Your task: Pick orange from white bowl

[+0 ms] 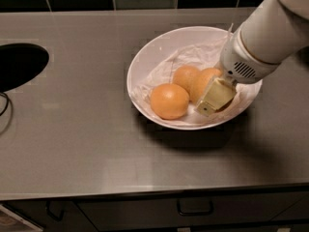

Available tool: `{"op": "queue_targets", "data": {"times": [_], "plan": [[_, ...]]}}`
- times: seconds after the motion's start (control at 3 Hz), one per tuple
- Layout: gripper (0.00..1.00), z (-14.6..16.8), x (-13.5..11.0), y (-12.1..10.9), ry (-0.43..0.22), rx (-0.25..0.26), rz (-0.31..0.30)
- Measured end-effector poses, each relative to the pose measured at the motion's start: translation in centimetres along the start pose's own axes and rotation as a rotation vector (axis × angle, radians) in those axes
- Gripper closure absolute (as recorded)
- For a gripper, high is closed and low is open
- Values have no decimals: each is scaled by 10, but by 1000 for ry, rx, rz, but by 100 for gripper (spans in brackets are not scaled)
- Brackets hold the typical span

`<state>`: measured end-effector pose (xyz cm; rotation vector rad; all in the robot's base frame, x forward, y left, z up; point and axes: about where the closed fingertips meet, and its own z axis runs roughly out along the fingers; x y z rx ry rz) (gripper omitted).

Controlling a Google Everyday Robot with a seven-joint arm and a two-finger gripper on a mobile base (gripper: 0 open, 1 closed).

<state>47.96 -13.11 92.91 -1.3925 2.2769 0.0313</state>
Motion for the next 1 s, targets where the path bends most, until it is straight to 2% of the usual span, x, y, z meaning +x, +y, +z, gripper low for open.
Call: {"op": "queue_targets", "data": {"times": [0.33,0.67,1.0], "plan": [[100,-21,-8,0,-41,39,-16],[100,-38,-3,-2,-131,96,2],[100,-41,-12,-8,-167,122,5]]}}
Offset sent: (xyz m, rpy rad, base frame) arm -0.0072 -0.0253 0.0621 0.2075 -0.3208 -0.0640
